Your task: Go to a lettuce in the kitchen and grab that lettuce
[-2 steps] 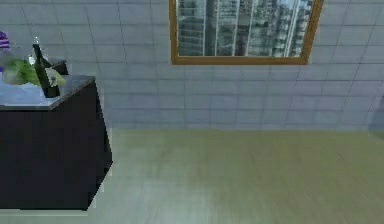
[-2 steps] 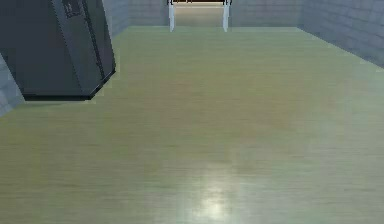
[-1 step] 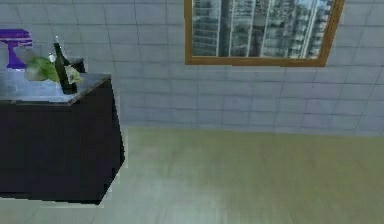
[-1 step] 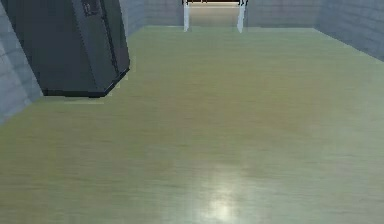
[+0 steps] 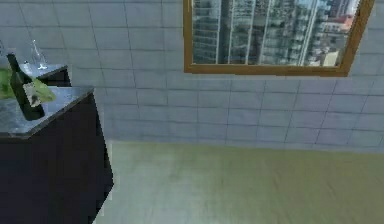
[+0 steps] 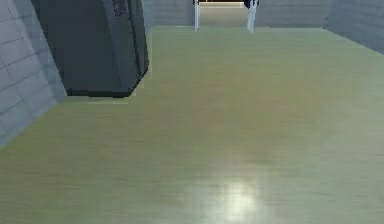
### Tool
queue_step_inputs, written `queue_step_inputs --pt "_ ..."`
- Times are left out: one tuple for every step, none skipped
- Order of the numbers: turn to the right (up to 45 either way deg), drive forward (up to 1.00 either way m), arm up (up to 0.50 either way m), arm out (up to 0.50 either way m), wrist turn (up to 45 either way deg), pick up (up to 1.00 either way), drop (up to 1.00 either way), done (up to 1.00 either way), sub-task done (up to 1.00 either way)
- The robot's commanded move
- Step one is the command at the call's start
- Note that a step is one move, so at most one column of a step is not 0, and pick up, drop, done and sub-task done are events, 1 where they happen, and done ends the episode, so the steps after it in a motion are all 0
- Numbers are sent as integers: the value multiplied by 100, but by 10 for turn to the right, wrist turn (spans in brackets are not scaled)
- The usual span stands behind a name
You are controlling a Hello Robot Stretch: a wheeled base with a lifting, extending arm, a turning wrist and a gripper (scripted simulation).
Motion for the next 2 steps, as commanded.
queue_step_inputs --pt "-270 0 0 0 0 0 0 0 0" --pt "0 60 0 0 0 0 0 0 0"
